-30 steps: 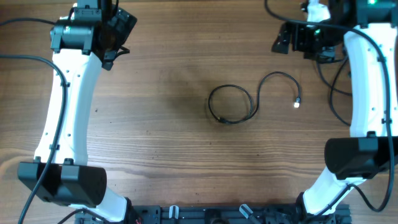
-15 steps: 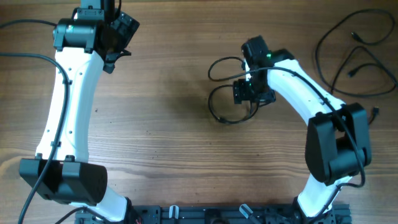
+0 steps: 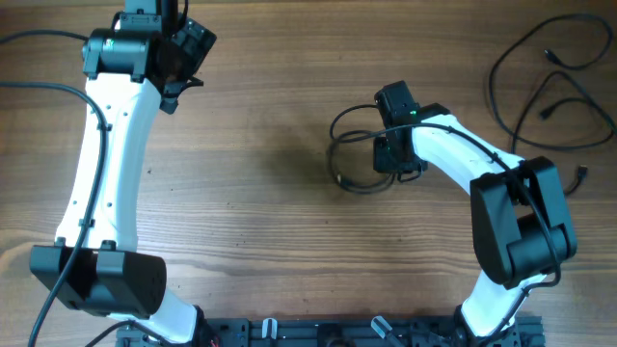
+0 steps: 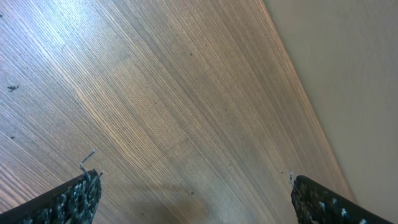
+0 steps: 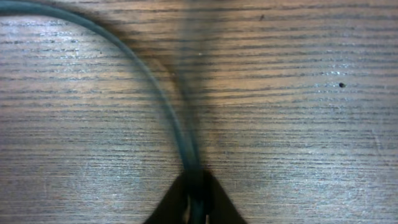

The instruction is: Untangle cables

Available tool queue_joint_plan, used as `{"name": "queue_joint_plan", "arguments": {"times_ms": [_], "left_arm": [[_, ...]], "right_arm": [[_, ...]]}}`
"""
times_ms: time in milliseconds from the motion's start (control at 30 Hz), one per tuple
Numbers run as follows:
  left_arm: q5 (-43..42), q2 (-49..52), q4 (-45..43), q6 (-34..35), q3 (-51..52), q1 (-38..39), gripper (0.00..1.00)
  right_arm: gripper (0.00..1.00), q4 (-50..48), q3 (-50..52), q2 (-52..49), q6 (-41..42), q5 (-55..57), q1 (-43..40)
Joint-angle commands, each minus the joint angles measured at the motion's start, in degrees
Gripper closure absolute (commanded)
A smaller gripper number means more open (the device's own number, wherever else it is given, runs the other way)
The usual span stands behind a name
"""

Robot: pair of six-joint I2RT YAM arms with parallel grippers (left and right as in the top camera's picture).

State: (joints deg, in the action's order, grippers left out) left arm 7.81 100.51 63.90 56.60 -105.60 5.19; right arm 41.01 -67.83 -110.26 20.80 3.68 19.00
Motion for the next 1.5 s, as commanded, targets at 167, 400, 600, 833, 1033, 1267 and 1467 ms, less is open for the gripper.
{"name": "queue_joint_plan", "arguments": {"times_ms": [167,400,600,833,1033,1267,1467], "left_arm": [[0.2,0.5,0.0,-0.9,0.6,0.0,0.00],[0.2,0.5,0.0,-0.9,0.6,0.0,0.00],[0.2,0.5,0.0,-0.9,0.6,0.0,0.00],[0.2,0.5,0.0,-0.9,0.6,0.0,0.00],[0.2,0.5,0.0,-0.9,0.6,0.0,0.00],[0.2,0.5,0.0,-0.9,0.6,0.0,0.00],[0.2,0.5,0.0,-0.9,0.6,0.0,0.00]], "right_arm": [[0.96,11.9,-18.9,15.3,0.9,1.5,-6.0],[0.96,13.6,-28.8,29.9,-1.3,1.5,-32.2],[0.96,16.3,-25.4,23.4,6.1,5.7,-51.5],[0.33,16.3,-22.4,2.5,18.3,9.5,-58.6],[0.01,18.9,-26.8,2.1,9.7,-4.4,-58.1],[0.00,17.8,-27.9,25.4,-17.7,-32.8,-37.7],[0.00,19.9,-27.8,32.1,-19.4,-24.8,-8.6]]}}
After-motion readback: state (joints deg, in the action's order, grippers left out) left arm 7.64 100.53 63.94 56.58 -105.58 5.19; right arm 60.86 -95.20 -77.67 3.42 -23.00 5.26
